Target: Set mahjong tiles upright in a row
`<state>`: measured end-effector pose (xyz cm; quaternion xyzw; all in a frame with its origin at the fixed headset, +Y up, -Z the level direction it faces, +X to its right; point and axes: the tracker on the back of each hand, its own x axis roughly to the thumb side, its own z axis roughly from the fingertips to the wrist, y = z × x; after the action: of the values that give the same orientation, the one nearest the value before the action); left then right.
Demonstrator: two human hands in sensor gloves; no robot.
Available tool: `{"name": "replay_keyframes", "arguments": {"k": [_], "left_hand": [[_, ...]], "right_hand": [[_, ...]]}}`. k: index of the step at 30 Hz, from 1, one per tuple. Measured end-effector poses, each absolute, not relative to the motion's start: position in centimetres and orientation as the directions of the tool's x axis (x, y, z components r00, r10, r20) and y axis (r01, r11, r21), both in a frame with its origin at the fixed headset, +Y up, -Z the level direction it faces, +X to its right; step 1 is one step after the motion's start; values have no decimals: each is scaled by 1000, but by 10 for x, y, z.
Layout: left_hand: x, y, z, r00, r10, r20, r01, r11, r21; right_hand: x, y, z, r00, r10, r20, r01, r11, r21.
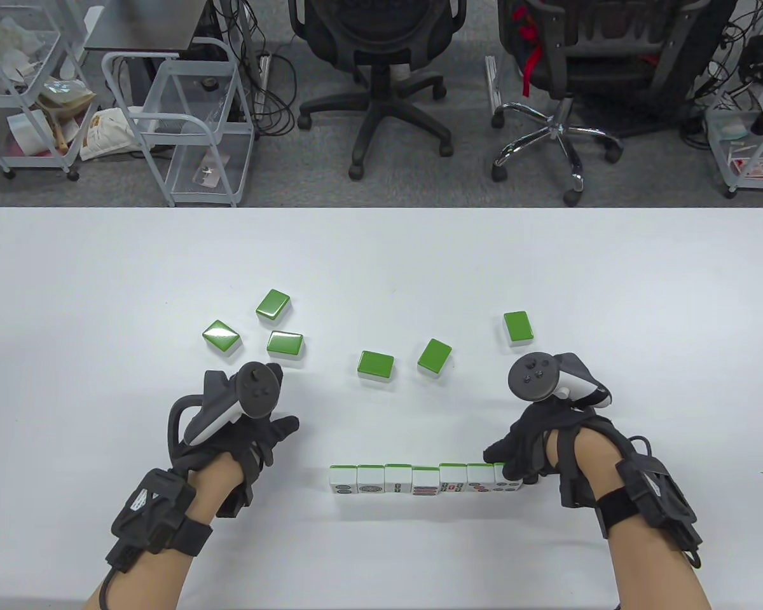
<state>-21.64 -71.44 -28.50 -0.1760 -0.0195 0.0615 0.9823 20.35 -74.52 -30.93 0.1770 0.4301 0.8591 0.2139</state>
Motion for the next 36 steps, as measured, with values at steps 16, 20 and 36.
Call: {"name": "replay_keyframes", "arguments": {"k": [16, 20, 36], "left_hand": [[-217, -715, -286, 991, 133, 7, -121, 926, -357], [-215, -715, -287, 992, 124, 15, -110, 928, -356], [-222, -719, -289, 993, 121, -16, -118, 921, -372]], "right_hand": [[202, -689, -392, -969, -98, 227, 150, -964, 220], [197, -709, -413, -983, -57, 177, 96, -970, 224], [187, -746, -443, -943, -242, 227, 282, -945, 167]]}}
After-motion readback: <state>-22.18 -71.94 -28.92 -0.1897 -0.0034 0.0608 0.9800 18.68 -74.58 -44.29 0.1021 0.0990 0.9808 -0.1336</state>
